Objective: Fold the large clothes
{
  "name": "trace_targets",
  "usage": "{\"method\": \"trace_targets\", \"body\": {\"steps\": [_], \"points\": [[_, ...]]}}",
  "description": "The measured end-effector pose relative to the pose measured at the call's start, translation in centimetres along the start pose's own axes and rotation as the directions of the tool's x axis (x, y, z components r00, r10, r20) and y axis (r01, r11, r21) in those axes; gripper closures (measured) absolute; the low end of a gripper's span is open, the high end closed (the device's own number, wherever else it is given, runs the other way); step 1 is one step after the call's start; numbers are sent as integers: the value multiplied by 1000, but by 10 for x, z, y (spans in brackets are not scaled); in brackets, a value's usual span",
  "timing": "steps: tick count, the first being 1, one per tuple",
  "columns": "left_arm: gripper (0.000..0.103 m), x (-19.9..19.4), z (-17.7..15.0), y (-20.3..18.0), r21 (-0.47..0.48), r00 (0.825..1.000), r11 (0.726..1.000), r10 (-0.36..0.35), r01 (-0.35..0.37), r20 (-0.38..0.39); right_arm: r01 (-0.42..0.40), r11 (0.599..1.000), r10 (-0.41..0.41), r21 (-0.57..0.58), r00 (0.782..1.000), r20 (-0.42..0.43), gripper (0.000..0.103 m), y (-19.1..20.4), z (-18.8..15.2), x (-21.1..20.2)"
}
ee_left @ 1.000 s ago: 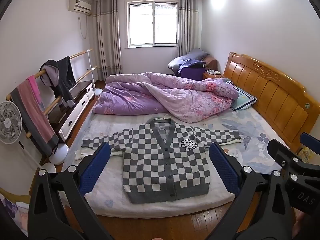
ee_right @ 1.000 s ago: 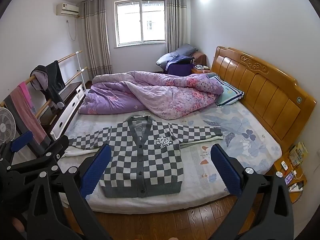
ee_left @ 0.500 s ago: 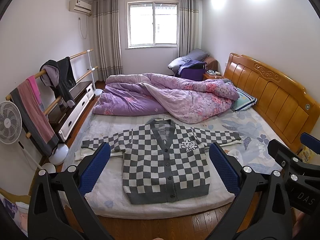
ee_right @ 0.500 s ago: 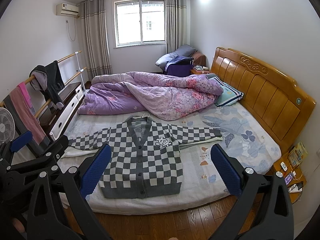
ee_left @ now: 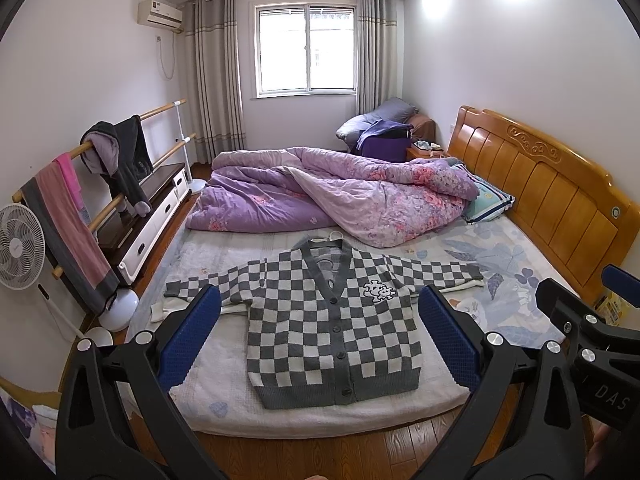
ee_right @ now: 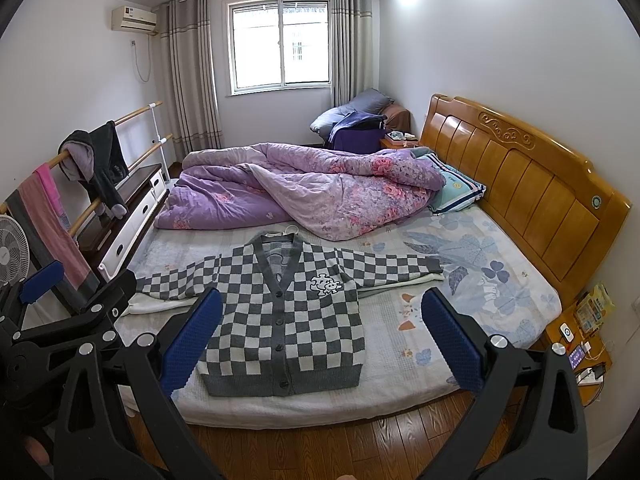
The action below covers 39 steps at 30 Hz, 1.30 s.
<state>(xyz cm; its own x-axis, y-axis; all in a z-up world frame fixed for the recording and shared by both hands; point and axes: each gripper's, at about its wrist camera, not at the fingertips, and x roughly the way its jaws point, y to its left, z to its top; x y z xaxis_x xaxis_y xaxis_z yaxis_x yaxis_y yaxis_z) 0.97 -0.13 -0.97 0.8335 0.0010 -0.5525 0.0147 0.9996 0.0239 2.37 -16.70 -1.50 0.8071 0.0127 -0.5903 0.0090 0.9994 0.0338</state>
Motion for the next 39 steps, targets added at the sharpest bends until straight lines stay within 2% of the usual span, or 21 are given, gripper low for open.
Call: {"method": "trace_targets", "body": {"steps": [13, 26, 34, 39], "points": [[5, -1, -1, 2, 1, 1000, 1000, 1, -1, -4, 0, 1000, 0, 1, 1000, -7, 7, -5, -2, 10], [5, 3, -8, 12, 0, 1000, 1000, 2, -2, -12, 4, 1000, -4, 4, 1000, -17, 7, 7, -3, 6], [5, 11, -13, 20, -2, 1000, 1000, 0, 0, -21, 12, 1000, -12, 0, 999, -31, 7, 27, -8, 20], [5, 23, -18, 39, -6, 999, 1000, -4, 4, -40, 15, 1000, -15, 1, 999, -48, 7, 44, -12, 33]]}}
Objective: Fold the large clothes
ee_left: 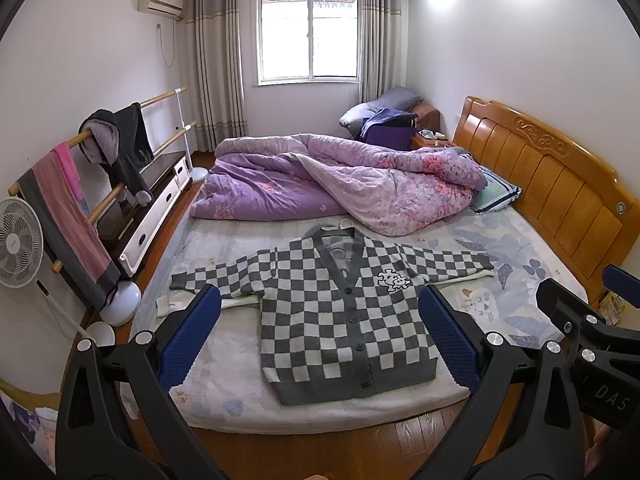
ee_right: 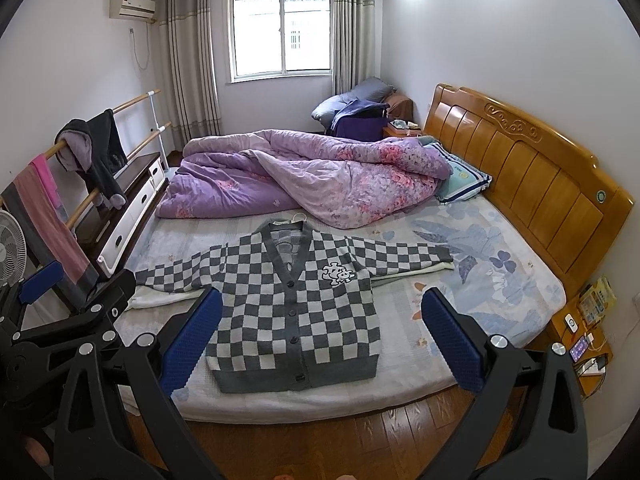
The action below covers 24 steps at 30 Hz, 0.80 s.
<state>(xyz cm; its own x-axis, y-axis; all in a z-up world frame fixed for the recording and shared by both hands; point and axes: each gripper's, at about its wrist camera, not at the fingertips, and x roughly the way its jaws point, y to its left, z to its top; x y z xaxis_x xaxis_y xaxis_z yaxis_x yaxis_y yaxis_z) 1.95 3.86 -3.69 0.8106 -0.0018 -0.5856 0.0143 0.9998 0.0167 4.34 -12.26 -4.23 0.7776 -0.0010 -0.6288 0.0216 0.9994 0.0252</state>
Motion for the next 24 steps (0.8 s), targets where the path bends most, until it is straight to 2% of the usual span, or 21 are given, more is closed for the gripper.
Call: {"method": "trace_targets", "body": {"steps": [9, 14, 20, 24], "points": [[5, 45, -1, 34, -29, 997, 1000, 0, -2, -79, 2, 1000, -4, -24, 998, -70, 7, 27, 3, 40], [5, 86, 9, 41, -33, 993, 999, 14, -18, -114, -12, 998, 6, -55, 993, -117, 7, 35, 14, 84], [5, 165, 28, 45, -57, 985, 997, 35, -45, -167, -63, 994, 47, -89, 984, -171, 7, 41, 36, 158], [5, 233, 46, 46, -93, 976, 993, 52, -73, -209, -125, 985, 97, -122, 973, -210, 7, 44, 58, 227]]}}
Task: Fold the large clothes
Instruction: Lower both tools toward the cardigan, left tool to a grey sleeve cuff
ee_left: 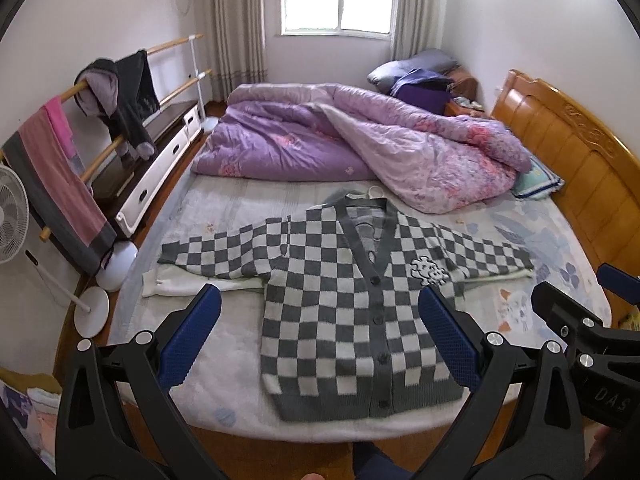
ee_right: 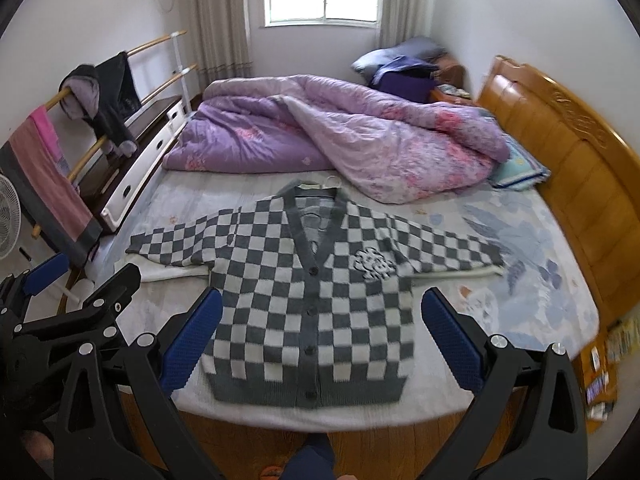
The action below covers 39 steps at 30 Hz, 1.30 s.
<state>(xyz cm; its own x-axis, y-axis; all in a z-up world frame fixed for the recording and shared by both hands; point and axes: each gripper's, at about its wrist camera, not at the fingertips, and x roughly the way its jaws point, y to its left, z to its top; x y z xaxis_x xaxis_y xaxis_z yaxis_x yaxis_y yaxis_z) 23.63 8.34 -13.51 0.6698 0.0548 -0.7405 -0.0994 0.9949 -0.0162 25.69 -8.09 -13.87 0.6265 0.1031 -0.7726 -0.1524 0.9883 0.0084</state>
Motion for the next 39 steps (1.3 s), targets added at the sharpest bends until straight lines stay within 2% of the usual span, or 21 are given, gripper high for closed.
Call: {"method": "trace_targets", "body": {"steps": [3, 6, 10, 14, 18, 22, 23, 25, 27, 29, 31, 33, 35, 36, 37, 38, 39], "points": [[5, 52, 23, 1, -28, 997, 1000, 7, -9, -71, -29, 998, 28, -54, 999, -20, 7, -2, 24, 45], [5, 97, 36, 5, -59, 992, 997, 40, -47, -122, -90, 984, 87, -151, 996, -27, 7, 2, 42, 89], [5, 150, 34, 24, -140, 975, 988, 37, -69, -221, -145, 965, 129, -219, 988, -83, 7, 14, 55, 144], [5, 196, 23, 56, -196, 955, 976, 32, -93, -293, -216, 945, 175, -246, 968, -182, 7, 37, 63, 204], [5, 243, 14, 106, -266, 940, 954, 43, -140, -340, -256, 927, 192, -275, 951, -241, 7, 66, 68, 256], [5, 299, 4, 181, -355, 921, 917, 35, -185, -389, -264, 933, 193, -243, 940, -281, 8, 93, 77, 306], [5, 309, 2, 199, -375, 919, 907, 33, -194, -394, -270, 939, 201, -212, 934, -296, 14, 101, 80, 324], [5, 330, -1, 245, -426, 915, 881, 21, -208, -402, -278, 946, 211, -168, 918, -335, 25, 116, 84, 352], [5, 349, -4, 286, -481, 923, 854, -3, -199, -386, -283, 951, 222, -126, 907, -358, 37, 128, 85, 376], [5, 372, -8, 333, -551, 929, 812, -29, -192, -368, -312, 948, 258, -69, 876, -408, 60, 145, 82, 411], [5, 395, -13, 376, -610, 936, 768, -43, -193, -351, -320, 947, 276, -30, 858, -433, 72, 159, 79, 435], [6, 419, -22, 422, -670, 938, 715, -55, -201, -341, -325, 946, 294, 13, 839, -458, 76, 174, 73, 466], [6, 441, -31, 457, -714, 941, 668, -61, -210, -334, -317, 948, 296, 37, 829, -475, 77, 187, 66, 490], [8, 451, -36, 469, -734, 941, 646, -70, -211, -332, -318, 947, 300, 48, 822, -484, 77, 193, 63, 501], [11, 465, -42, 484, -760, 938, 613, -84, -218, -337, -314, 948, 301, 58, 818, -490, 77, 200, 59, 515], [20, 476, -46, 496, -780, 938, 590, -108, -207, -331, -306, 950, 295, 60, 816, -497, 77, 204, 56, 522], [21, 482, -48, 504, -789, 938, 581, -120, -199, -325, -302, 951, 291, 63, 811, -507, 77, 208, 53, 532]]}}
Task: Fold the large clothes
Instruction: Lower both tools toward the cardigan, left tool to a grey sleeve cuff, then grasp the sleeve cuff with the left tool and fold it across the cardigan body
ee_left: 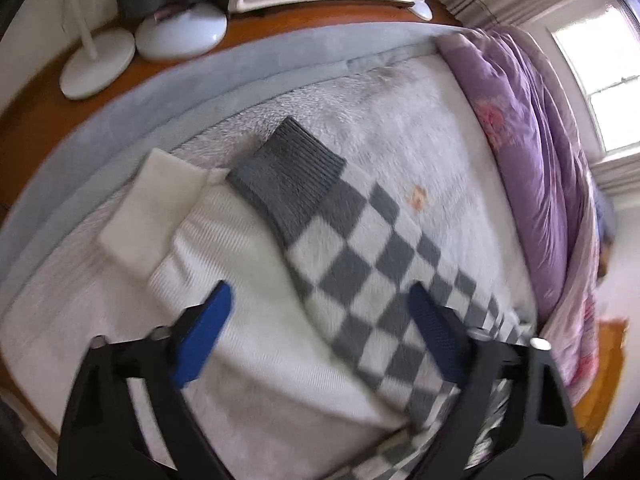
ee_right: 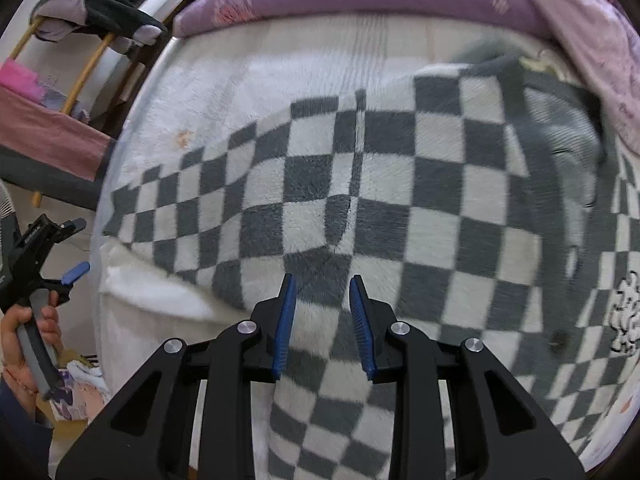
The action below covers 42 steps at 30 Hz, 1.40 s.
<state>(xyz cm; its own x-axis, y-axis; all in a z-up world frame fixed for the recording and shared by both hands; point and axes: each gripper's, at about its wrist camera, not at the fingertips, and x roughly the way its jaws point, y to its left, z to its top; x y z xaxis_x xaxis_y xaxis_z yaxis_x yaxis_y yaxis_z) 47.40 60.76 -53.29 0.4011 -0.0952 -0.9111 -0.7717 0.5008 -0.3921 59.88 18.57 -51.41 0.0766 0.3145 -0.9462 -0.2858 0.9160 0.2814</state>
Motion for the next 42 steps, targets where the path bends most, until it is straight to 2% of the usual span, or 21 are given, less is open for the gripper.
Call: {"method": "trace_targets", "body": {"steps": [4, 9, 12, 13, 15, 16, 17, 18, 22, 27, 31, 34, 36, 38, 42], "points": [[22, 30, 22, 15, 3, 999, 999, 40, -40, -15, 0, 1000, 0, 31, 1000, -17, 77, -3, 3, 26], [38, 53, 35, 25, -33, 999, 999, -11, 10, -45, -17, 997, 20, 72, 999, -42, 77, -7, 4, 44], [47, 61, 39, 24, 1, 999, 1000, 22, -22, -38, -17, 996, 21, 87, 999, -48, 77, -9, 2, 51], [51, 63, 40, 24, 4, 999, 1000, 29, -29, -35, -18, 995, 23, 97, 998, -54, 77, -11, 1, 53], [75, 66, 42, 30, 0, 998, 999, 54, -54, -28, -25, 993, 32, 115, 997, -65, 77, -14, -1, 59], [80, 66, 43, 33, -13, 998, 998, 60, -60, -37, -29, 993, 37, 114, 997, -69, 77, -15, -2, 63], [89, 63, 44, 36, -25, 999, 999, 46, -47, -27, -36, 993, 44, 109, 996, -72, 77, -14, -2, 65], [93, 55, 44, 37, -27, 1000, 999, 27, -27, -5, -39, 994, 47, 102, 996, -75, 78, -14, -2, 67], [94, 21, 36, 19, 56, 997, 998, 19, -23, 73, -10, 996, 19, 84, 995, -101, 86, -15, -3, 83], [94, -36, 21, -7, 117, 983, 993, -28, 7, 180, 14, 999, -7, 47, 990, -141, 87, -16, -1, 112], [94, -80, 1, -48, 188, 970, 982, -76, 33, 230, -21, 996, 34, 84, 985, -168, 89, -27, 3, 114], [94, -112, -29, -97, 282, 958, 958, -118, 42, 260, -102, 989, 117, 107, 983, -141, 89, -40, 3, 92], [94, -128, -53, -134, 347, 949, 936, -155, 53, 273, -176, 976, 186, 129, 980, -74, 89, -62, -5, 57], [94, -138, -83, -182, 415, 941, 907, -203, 76, 271, -223, 964, 227, 142, 974, -17, 84, -91, -16, 25], [94, -131, -153, -272, 541, 934, 835, -266, 98, 240, -193, 971, 183, 140, 980, 78, 84, -175, -45, -38]]}}
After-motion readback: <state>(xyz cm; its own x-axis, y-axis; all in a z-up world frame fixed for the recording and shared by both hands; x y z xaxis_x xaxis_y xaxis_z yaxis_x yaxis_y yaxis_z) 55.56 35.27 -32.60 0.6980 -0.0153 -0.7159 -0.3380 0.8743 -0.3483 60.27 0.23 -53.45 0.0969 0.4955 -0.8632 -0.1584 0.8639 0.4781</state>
